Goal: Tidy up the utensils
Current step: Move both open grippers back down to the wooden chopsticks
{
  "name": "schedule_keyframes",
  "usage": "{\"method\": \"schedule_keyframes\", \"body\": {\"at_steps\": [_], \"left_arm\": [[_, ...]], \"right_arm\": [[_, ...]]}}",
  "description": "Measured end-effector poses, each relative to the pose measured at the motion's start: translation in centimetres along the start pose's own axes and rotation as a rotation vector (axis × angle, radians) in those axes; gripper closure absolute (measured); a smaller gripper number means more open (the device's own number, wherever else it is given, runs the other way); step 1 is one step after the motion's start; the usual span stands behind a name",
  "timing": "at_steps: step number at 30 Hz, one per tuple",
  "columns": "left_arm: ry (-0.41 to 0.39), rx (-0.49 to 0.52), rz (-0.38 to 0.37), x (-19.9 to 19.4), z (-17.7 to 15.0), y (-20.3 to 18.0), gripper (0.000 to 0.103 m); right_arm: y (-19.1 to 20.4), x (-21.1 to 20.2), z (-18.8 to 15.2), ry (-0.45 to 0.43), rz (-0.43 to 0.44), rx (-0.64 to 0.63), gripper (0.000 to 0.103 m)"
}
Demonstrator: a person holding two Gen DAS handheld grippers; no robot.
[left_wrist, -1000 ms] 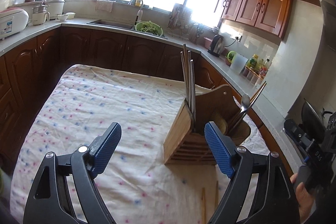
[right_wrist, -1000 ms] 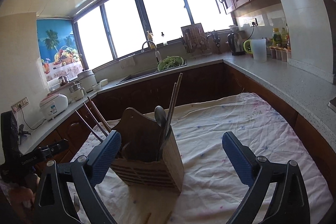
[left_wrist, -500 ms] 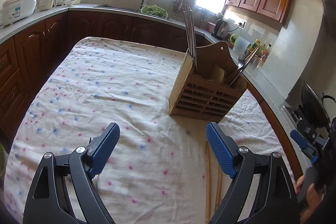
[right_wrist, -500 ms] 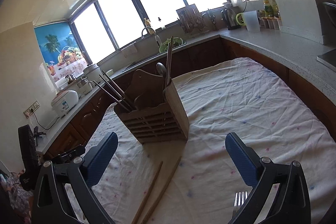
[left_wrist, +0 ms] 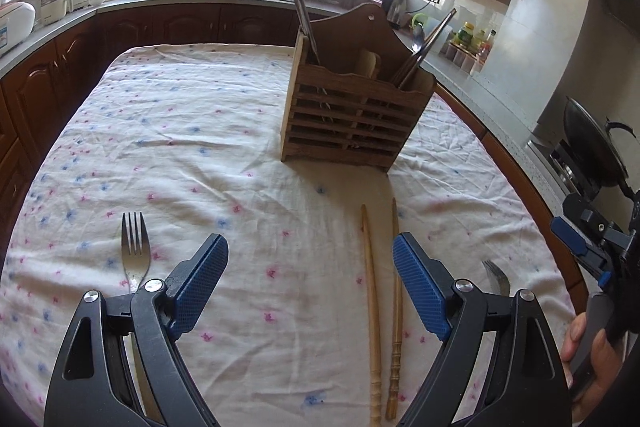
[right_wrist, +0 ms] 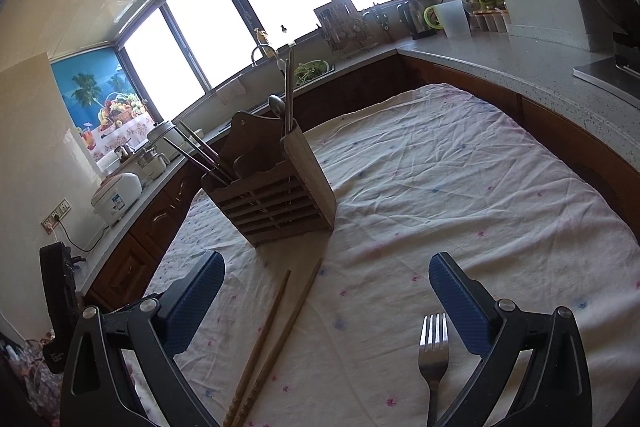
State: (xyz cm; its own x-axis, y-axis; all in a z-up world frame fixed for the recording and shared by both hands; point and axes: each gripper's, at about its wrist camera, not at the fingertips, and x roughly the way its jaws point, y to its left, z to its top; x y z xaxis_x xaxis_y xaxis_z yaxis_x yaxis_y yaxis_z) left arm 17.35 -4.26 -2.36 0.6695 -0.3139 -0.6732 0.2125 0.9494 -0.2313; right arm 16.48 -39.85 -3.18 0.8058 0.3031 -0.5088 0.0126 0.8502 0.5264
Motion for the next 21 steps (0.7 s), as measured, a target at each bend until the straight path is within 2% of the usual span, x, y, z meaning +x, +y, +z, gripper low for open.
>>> {"method": "schedule_keyframes", "body": {"at_steps": [3, 5, 8, 10, 15, 17, 20, 21], "left_arm": [[0.03, 0.035, -0.008, 1.1, 0.1, -1.1, 0.017], [0.042, 0.061, -0.01, 1.9, 0.2, -1.9, 0.021], [0.084, 0.089, -0.028, 3.6, 0.4, -2.9, 0.044], [0.108, 0.103, -0.039, 4.9, 0.6, -3.5, 0.05], [0.159, 0.146, -0.038, 8.0, 1.0, -5.1, 0.054], [0.191, 0.163, -0.036, 9.4, 0.9, -5.4, 0.063], [0.245, 0.182, -0.019, 11.0, 0.3, -5.3, 0.083], [0.225, 0.192, -0.018, 10.7, 0.1, -5.1, 0.084]], "right_arm": [[-0.3, 0.0, 0.0, 0.0, -0.006, 0.006, 0.0], [-0.5, 0.2, -0.1, 0.004, -0.005, 0.012, 0.001], [-0.7, 0.4, -0.2, 0.009, 0.0, 0.021, 0.001], [-1.0, 0.6, -0.2, 0.014, -0.001, 0.023, 0.006], [-1.3, 1.6, -0.3, 0.043, -0.012, 0.03, 0.02], [-1.3, 2.2, -0.4, 0.058, -0.016, 0.034, 0.023], [-1.1, 3.1, -0.5, 0.08, -0.017, 0.028, 0.027], [-1.0, 3.5, -0.5, 0.088, -0.016, 0.024, 0.028]]}}
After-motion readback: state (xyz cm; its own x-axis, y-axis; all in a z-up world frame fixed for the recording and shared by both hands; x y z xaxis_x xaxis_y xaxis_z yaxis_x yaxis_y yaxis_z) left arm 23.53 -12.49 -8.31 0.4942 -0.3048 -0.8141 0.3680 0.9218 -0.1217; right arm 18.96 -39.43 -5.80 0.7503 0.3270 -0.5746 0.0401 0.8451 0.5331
